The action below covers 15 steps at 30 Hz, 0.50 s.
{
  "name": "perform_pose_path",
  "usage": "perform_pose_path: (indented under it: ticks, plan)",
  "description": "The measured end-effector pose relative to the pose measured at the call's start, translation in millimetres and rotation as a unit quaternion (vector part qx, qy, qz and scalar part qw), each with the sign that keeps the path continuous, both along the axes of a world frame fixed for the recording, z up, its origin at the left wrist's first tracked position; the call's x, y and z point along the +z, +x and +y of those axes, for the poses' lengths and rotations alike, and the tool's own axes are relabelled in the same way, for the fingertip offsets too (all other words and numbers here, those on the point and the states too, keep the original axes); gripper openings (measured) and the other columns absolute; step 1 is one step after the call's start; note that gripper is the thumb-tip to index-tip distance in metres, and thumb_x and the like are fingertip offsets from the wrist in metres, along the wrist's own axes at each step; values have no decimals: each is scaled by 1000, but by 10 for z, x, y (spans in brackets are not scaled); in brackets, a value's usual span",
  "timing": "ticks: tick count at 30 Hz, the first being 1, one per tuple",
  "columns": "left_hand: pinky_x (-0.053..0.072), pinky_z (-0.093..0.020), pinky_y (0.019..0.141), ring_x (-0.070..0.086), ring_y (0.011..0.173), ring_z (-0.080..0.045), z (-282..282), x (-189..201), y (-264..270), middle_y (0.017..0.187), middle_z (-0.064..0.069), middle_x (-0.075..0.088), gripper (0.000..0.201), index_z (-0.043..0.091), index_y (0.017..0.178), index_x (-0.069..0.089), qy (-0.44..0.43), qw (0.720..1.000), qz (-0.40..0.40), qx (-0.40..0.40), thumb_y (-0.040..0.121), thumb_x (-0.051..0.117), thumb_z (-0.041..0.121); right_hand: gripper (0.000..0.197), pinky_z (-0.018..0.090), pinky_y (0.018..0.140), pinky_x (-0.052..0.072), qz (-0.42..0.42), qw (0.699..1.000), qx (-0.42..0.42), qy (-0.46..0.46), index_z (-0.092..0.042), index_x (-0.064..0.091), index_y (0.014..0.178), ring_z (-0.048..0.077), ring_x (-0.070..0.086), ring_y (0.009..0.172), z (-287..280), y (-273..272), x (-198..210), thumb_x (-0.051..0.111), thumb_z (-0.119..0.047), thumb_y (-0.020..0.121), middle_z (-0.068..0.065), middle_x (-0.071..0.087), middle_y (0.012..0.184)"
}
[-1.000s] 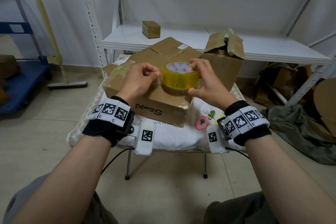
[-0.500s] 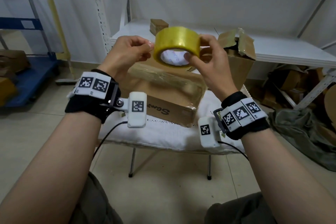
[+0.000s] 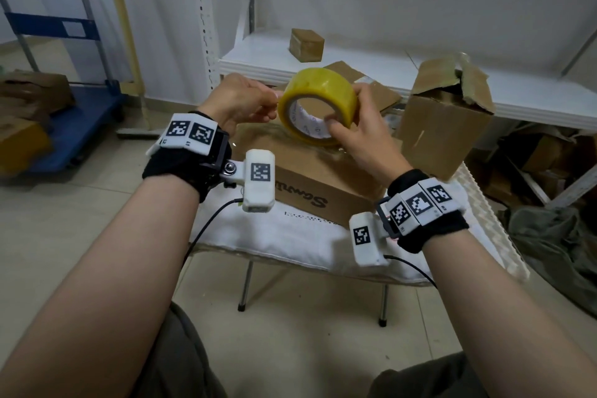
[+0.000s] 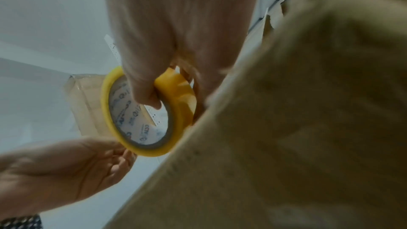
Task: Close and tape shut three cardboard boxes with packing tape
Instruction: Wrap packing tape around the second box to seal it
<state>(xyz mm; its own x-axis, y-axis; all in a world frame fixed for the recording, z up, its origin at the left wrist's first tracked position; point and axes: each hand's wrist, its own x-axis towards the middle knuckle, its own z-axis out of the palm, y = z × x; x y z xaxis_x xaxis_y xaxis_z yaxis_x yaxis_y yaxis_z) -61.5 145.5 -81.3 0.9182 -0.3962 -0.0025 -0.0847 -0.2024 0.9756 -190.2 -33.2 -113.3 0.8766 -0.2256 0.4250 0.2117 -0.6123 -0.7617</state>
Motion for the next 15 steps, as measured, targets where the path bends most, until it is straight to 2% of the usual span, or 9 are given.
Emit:
perform_pose_path:
  ticks: [2,3,5,8,12,15]
  plan:
    - [56,-19,62,63,57,-9,14,8,2,60,-2,66,9,7,83,71,-6,1000,-9,2,92,69,10,41,55,91,52,0,1000,-8,-3,-16,44,126,32,62,104,8,4,-26,62,-27,91,13,60,107]
    - [56,-18,61,63,56,-8,23,16,13,60,-2,65,10,7,82,70,-12,1000,-13,6,92,69,10,41,56,91,52,-1,1000,-13,-1,-15,45,126,32,61,103,7,4,-34,62,-25,90,10,59,104]
    - [56,-19,62,63,59,-9,49,43,53,60,0,65,13,8,79,69,-22,1000,-16,10,92,69,9,38,50,89,52,-2,1000,-27,1,-13,44,126,27,58,97,-11,10,-39,61,-19,92,0,52,96]
    - [55,-17,62,61,59,-8,112,57,150,63,0,64,12,8,81,70,-39,999,-17,28,92,68,8,36,37,81,45,-12,999,-33,-9,-14,43,126,14,49,83,-18,22,-41,59,-16,94,-10,45,89]
    - [54,-17,60,61,60,-8,123,3,273,68,-2,64,6,6,86,70,-44,998,-17,40,91,69,8,36,30,75,42,-30,998,-49,3,-23,41,120,10,47,83,8,27,14,62,-15,91,-12,44,92]
    - [54,-15,58,58,57,-8,138,-81,387,70,-4,62,7,1,90,69,-37,998,-5,52,92,69,8,33,27,74,42,-53,996,-65,31,-20,47,116,10,49,81,-6,23,27,63,-12,88,-11,47,91]
